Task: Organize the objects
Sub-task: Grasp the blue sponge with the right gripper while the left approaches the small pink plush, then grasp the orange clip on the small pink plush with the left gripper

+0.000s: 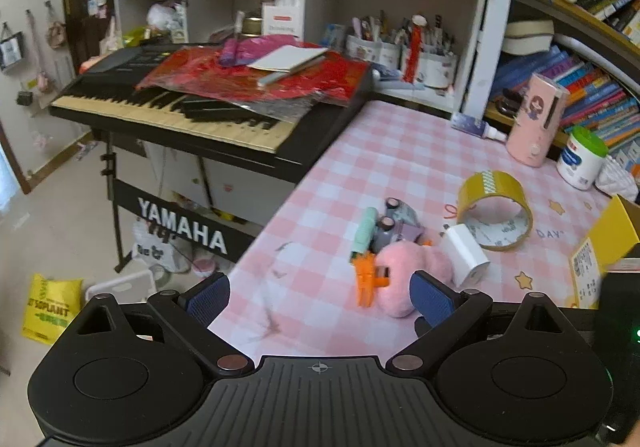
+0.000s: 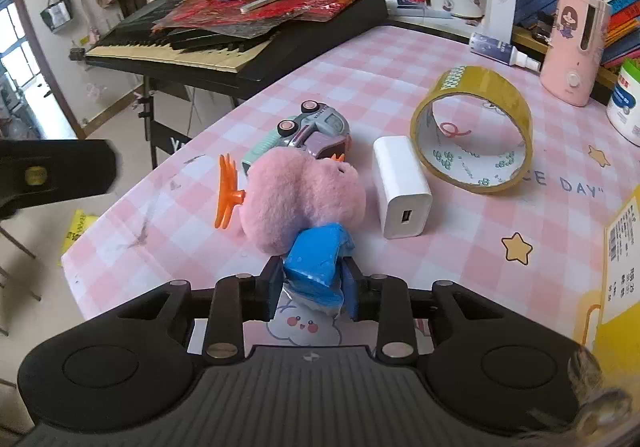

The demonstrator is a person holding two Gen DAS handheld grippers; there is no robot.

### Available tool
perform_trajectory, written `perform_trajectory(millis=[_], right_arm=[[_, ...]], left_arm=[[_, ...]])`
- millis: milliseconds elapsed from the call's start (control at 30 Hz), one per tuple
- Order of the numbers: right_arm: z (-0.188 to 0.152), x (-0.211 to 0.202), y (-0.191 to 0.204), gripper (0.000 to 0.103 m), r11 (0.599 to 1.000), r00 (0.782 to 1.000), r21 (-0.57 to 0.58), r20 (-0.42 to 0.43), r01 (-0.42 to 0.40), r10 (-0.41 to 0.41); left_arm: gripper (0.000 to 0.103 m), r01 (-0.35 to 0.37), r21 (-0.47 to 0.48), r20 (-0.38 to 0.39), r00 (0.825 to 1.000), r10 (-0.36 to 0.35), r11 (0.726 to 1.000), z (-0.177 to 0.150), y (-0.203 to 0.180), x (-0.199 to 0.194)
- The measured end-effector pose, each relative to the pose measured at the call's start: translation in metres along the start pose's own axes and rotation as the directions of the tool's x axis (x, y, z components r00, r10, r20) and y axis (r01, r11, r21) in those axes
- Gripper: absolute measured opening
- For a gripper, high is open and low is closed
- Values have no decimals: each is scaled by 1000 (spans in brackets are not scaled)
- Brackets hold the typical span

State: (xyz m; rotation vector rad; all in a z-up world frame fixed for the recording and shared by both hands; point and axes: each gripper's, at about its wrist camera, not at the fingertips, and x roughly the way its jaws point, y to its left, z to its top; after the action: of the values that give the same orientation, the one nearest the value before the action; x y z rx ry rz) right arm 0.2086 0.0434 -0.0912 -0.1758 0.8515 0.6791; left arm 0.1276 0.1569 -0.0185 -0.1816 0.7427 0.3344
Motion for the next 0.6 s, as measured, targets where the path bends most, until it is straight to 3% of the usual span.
perform_trajectory(millis=[333,533,600], right_arm=[[-8,-50,-24,28,999,999,10,0,54,-54],[-13,-64,-33,28,998,997,1,27,67,-67],[-15,-67,-35,28,998,997,4,28,70,-70]], left_arm=[[97,149,-27,-94,984,-151,988,7,-23,64],[97,177,-64,-162,969,-185,982,7,-30,103],[91,193,-50,-168,966,-198,980,8,-33,109]])
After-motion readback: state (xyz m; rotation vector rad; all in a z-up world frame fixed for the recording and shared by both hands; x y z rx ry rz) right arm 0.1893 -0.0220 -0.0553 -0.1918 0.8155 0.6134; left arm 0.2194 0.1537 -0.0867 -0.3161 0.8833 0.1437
